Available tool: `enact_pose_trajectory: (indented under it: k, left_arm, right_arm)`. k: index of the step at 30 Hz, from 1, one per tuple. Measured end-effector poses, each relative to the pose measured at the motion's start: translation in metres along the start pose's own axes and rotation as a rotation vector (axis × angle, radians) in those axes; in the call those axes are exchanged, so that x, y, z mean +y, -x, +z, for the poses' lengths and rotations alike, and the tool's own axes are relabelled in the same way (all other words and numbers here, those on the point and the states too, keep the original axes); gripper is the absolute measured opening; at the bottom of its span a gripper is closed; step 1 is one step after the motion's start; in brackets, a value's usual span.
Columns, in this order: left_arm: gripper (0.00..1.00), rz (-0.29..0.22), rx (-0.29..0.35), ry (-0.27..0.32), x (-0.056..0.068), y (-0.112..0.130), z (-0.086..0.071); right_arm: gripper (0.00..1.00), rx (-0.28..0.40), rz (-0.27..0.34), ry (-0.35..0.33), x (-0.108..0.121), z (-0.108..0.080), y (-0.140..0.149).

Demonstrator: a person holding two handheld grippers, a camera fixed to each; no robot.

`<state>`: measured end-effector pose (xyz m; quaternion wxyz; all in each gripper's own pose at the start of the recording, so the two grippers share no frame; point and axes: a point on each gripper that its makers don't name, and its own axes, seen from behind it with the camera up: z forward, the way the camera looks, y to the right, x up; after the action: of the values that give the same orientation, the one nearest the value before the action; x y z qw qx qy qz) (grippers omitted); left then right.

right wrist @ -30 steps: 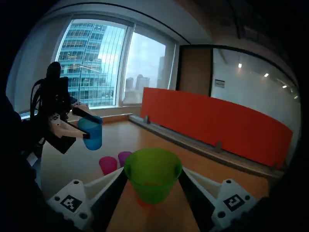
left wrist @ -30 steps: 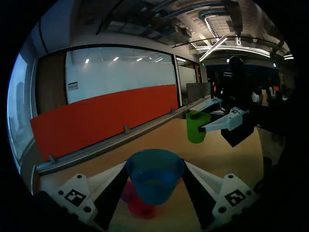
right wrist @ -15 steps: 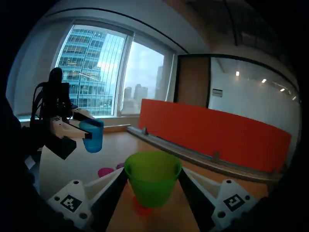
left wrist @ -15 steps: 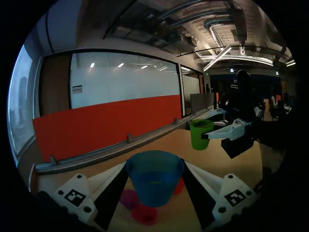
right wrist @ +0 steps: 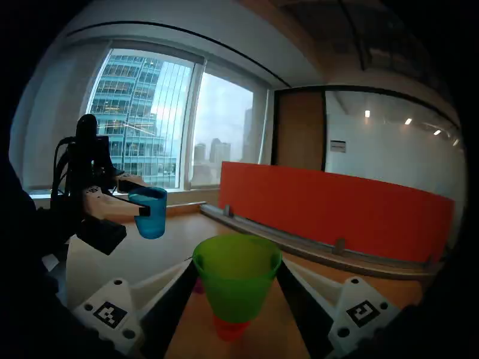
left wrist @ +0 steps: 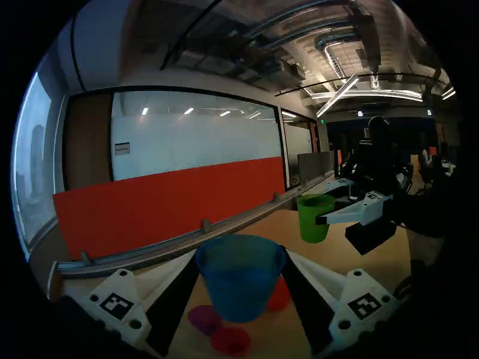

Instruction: Pour water

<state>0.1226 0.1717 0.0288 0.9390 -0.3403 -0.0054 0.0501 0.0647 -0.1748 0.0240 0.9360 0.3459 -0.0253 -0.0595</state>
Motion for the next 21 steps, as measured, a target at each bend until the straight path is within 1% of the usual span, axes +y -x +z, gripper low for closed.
enact_pose_trajectory:
  k: [8,17,21]
  left_arm:
    - [0.89,0.076,0.02,-0.011,0.002,-0.014,-0.002]
    - [0.89,0.162,0.017,-0.024,0.005,-0.024,0.0]
    - [0.89,0.202,0.015,-0.035,0.005,-0.029,0.001]
  right_arm:
    - [0.92,0.014,0.019,-0.04,-0.012,0.007,-0.002]
    - [0.91,0.022,0.033,-0.105,-0.037,0.017,-0.001]
    - [0.91,0.022,0.036,-0.131,-0.048,0.023,0.001]
